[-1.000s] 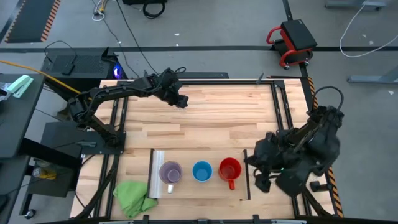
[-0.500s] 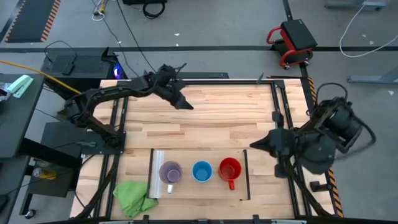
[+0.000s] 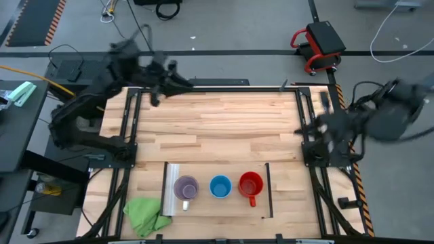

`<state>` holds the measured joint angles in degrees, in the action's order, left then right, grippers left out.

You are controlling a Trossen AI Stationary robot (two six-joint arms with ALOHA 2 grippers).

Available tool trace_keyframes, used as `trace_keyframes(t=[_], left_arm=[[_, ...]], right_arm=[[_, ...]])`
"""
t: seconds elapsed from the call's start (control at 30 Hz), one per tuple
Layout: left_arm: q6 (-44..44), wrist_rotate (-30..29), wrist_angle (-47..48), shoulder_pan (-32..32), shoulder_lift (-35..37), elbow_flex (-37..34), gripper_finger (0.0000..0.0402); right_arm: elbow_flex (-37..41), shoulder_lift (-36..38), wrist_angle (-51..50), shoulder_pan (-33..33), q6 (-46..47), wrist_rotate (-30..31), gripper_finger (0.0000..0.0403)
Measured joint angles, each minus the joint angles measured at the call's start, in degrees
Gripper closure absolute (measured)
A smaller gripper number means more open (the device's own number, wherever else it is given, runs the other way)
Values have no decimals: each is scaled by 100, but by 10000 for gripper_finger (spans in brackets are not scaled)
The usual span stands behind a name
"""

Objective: Stack small to large cups/mugs on shelf
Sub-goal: Return to Home Position

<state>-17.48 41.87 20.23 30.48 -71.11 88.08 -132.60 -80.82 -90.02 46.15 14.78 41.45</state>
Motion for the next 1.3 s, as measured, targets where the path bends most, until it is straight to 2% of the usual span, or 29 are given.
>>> trace_keyframes(t=[0.17,0.3,0.57,0.67,0.77,1.0,1.13,1.3], left_arm=[[132,-309,676,4,364,367,296],[190,-313,1050,2,629,324,296],[297,-359,1343,-152,1201,-251,296],[276,-765,1329,-278,1614,-640,296],[104,-1075,1071,-349,2145,-1169,296],[-447,-1054,-401,-485,3354,-2556,296],[-591,-1060,-586,-583,3708,-3064,296],[-738,-1054,-689,-674,3820,-3305,296]], right_arm=[[-2,817,2,23,1013,-16,394],[12,1338,48,120,1044,-11,394],[131,1933,207,129,1218,4,394],[465,2138,250,129,1402,7,394],[1120,2383,739,129,1453,8,394],[3542,3414,2935,129,962,-230,394],[5105,4347,4545,128,681,-462,394],[6735,5524,6527,127,-4,-1183,394]])
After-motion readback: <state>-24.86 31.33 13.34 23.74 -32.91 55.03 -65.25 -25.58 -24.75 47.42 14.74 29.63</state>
